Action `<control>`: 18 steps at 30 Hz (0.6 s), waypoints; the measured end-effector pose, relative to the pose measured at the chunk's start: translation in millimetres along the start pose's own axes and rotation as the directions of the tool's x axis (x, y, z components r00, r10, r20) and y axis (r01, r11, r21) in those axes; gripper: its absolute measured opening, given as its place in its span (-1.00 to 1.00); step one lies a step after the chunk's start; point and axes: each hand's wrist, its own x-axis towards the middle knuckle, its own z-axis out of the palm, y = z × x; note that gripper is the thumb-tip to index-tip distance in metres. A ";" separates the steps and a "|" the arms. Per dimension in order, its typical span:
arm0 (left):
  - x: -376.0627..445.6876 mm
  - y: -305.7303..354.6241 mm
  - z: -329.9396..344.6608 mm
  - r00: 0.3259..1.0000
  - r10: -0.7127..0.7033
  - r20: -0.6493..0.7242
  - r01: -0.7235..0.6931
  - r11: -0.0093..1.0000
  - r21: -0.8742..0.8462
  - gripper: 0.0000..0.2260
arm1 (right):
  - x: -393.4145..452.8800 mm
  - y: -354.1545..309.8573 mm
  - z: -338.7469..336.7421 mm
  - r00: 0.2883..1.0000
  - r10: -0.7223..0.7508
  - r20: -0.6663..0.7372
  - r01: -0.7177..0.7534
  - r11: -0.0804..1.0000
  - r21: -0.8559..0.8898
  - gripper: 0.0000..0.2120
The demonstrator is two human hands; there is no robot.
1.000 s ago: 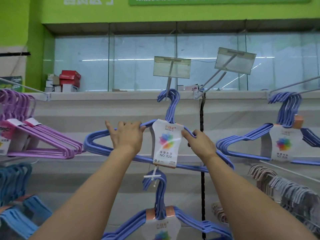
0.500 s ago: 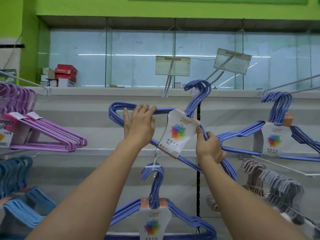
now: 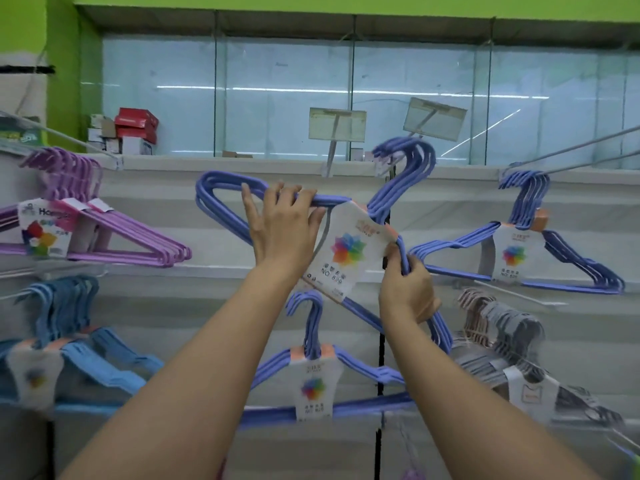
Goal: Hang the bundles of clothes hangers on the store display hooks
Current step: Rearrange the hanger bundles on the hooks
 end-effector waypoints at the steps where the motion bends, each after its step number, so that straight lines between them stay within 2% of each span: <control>1: -3.5 2.1 -6.6 1.000 0.006 -0.019 -0.006 1.000 0.012 -0.68 | -1.8 -5.2 -6.9 1.000 -0.022 -0.002 0.022 1.000 0.009 -0.61; 6: -10.0 12.2 -42.1 1.000 -0.007 0.028 0.006 1.000 0.013 -0.62 | -3.6 -29.1 -46.6 0.985 -0.172 0.011 0.172 0.985 -0.029 -0.57; 9: -26.9 19.1 -61.7 0.998 -0.056 -0.014 0.056 0.998 -0.035 -0.50 | -16.2 -30.1 -64.8 0.976 -0.213 0.042 0.214 0.977 -0.010 -0.60; 13: -75.6 17.3 -71.1 0.990 -0.094 -0.105 0.092 0.995 -0.022 -0.50 | -49.2 -11.1 -79.2 0.970 -0.196 0.146 0.202 0.979 -0.030 -0.67; 16: -119.5 3.3 -66.7 0.993 -0.076 -0.089 0.077 0.997 0.014 -0.58 | -75.4 18.5 -86.9 0.960 -0.157 0.231 0.182 0.979 -0.092 -0.68; 18: -149.9 -6.8 -59.2 0.998 -0.058 -0.029 0.059 0.998 0.015 -0.60 | -92.7 42.6 -90.4 0.955 -0.130 0.268 0.174 0.973 -0.150 -0.68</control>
